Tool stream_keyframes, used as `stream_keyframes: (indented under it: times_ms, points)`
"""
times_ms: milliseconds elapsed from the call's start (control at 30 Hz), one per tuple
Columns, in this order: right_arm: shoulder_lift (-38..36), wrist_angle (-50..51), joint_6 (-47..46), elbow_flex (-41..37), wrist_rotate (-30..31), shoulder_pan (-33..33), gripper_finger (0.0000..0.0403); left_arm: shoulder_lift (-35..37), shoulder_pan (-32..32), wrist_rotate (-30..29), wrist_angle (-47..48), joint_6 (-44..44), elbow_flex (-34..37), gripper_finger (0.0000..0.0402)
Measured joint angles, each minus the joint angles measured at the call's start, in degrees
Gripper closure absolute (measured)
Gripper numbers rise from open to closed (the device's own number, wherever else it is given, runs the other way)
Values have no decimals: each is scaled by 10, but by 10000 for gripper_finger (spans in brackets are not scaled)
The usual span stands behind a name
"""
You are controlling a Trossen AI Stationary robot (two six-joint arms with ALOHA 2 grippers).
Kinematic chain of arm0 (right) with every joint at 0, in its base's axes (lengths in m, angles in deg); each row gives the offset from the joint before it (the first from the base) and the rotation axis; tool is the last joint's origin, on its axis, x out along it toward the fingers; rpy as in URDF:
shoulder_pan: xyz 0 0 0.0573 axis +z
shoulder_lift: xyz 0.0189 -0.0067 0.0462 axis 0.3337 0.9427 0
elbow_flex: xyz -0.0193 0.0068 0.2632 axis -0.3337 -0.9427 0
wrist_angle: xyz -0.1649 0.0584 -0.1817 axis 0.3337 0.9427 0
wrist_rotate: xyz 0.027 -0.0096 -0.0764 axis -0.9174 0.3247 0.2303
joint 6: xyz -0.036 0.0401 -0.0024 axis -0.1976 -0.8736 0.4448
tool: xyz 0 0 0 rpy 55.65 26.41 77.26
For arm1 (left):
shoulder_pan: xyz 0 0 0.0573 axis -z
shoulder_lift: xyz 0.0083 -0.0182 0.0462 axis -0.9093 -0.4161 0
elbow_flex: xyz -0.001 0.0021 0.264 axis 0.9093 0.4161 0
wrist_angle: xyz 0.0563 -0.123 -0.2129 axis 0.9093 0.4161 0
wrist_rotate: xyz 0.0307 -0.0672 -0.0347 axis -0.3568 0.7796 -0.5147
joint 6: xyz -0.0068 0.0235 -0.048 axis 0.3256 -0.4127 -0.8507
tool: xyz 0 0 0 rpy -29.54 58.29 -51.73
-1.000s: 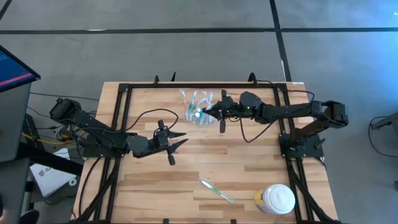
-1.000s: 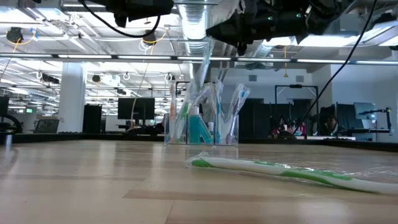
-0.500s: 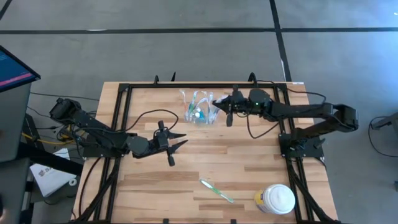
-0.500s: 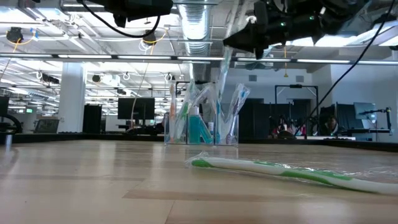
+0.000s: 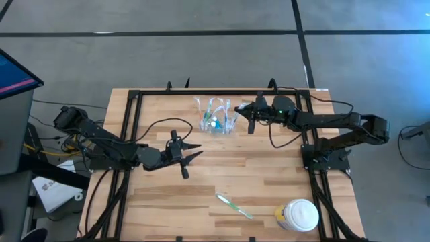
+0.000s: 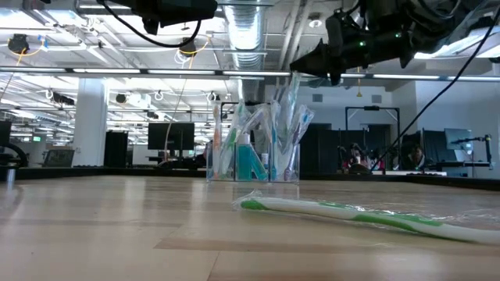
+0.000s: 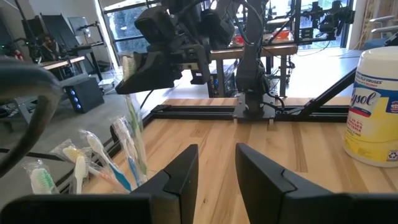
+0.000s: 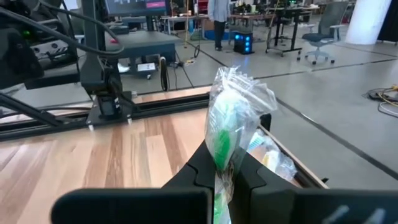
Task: Pick & Place toothbrushing station
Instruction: Put the bottom green toothbrush into the transparent organizer
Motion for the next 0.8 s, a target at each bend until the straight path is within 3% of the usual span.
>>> stream_keyframes:
  times_ms: [167, 800]
  points:
    - [1, 0, 0, 0, 0, 0, 399, 0, 0, 0, 0, 0, 0, 302]
    - [127, -62, -9, 1, 0, 0, 399, 0, 0, 1, 2, 0, 0, 302]
